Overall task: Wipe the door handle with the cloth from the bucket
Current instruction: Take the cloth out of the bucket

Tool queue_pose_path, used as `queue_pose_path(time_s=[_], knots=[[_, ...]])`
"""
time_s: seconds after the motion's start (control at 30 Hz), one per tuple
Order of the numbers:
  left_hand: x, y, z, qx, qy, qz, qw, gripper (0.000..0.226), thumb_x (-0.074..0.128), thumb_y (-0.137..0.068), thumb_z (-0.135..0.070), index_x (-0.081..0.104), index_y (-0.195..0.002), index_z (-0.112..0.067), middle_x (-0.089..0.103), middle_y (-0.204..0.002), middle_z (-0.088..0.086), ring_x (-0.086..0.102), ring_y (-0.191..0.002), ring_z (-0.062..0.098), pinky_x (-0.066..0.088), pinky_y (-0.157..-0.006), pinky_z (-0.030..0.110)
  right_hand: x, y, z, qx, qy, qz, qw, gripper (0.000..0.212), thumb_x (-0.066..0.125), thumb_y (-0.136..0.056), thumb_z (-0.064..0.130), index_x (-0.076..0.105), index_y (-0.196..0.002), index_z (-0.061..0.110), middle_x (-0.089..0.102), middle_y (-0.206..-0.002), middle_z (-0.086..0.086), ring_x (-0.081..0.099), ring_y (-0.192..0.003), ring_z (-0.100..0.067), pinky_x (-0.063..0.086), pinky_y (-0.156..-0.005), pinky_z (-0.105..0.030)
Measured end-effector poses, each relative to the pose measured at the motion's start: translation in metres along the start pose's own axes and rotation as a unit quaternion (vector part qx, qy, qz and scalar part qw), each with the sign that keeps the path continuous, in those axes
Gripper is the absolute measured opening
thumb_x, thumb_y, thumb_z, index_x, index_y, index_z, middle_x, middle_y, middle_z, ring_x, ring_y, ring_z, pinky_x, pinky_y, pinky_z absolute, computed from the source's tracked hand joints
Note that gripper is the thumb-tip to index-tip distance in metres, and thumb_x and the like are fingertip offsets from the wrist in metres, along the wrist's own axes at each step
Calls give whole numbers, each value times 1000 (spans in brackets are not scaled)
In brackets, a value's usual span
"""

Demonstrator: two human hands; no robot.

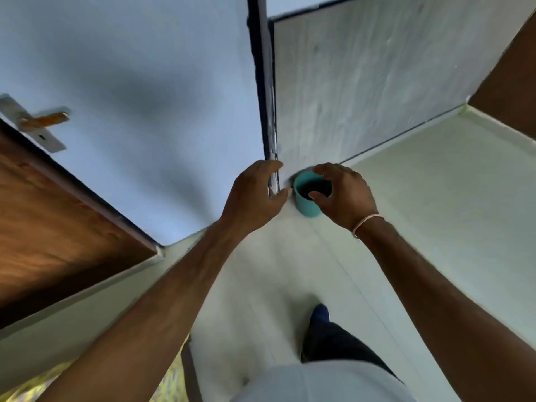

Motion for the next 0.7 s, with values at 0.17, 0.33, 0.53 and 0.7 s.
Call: queue_pose_path(time_s=[0.17,0.33,0.53,0.7], knots=[[80,-51,12,-50,40,28,998,42,86,-91,-30,73,-127,-11,77,-121,4,72,-107,25,64,-95,47,30,-41,-82,40,-14,43,998,52,86,-88,28,69,-136,19,74,-133,-6,70,-118,-32,60,-100,-48],[138,-104,21,-93,42,80,992,42,86,-95,-33,73,-130,-14,77,-126,0,71,-111,16,63,-102,40,39,-97,-130,53,-9,85,995,53,85,-92,29,67,-141,18,72,-138,-5,69,-123,-28,58,-106,-46],[190,-176,55,-112,43,125,985,40,86,-95,-27,74,-129,-11,78,-126,4,73,-113,19,63,-100,38,67,-183,-174,70,2,124,990,46,81,-97,29,68,-140,16,71,-140,-5,67,-127,-27,54,-110,-43],[250,-242,116,-131,46,158,978,38,86,-95,-22,74,-128,-8,78,-124,7,72,-112,21,62,-100,40,122,-255,-221,97,13,158,983,42,79,-98,29,69,-137,17,72,-138,-5,69,-123,-27,57,-107,-44]])
Point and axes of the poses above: each hand's wrist, its own y-axis away from the middle knuckle, its own x-axis out of the palm, z = x × y, the point moved 10 cm from there along -y, towards the middle knuckle
